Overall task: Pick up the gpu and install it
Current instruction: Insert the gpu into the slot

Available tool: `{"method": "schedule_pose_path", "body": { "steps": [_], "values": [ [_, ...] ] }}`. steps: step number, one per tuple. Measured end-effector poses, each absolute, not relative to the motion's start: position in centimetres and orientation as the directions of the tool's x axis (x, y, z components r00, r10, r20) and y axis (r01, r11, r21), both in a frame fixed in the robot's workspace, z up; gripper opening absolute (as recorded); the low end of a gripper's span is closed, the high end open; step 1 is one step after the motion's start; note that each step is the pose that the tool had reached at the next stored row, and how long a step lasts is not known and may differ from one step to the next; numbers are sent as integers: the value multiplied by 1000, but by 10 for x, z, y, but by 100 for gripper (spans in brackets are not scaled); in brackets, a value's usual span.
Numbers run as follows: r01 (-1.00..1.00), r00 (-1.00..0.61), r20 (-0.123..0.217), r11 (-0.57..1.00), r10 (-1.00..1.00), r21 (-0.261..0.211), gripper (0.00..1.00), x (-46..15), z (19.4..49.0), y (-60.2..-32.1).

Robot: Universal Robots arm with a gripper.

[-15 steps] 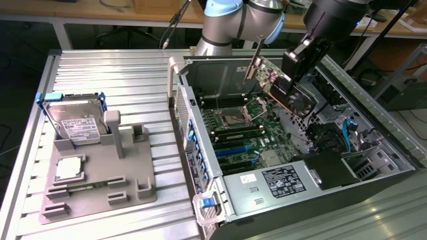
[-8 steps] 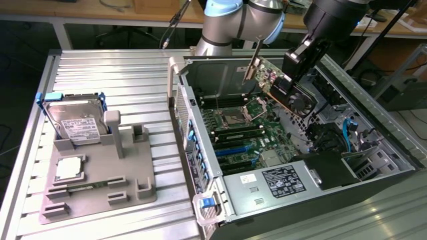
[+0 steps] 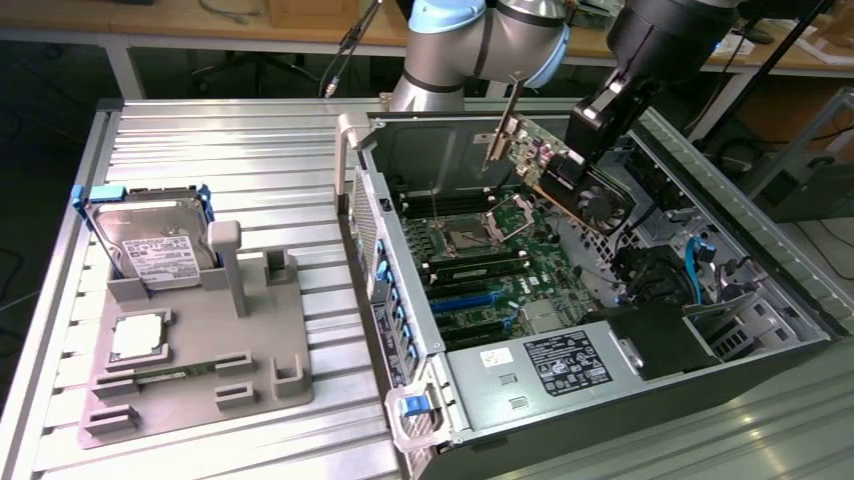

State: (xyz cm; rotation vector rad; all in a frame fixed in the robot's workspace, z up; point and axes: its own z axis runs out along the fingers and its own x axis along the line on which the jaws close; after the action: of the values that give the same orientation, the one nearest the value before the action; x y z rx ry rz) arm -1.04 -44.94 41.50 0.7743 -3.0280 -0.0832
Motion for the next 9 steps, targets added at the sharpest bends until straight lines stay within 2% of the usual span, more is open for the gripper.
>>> {"method": "schedule_pose_path", "body": {
  "steps": [9],
  "values": [
    [-513,-858,1,856,-514,55,27,-10,415,-449]
  ]
}}
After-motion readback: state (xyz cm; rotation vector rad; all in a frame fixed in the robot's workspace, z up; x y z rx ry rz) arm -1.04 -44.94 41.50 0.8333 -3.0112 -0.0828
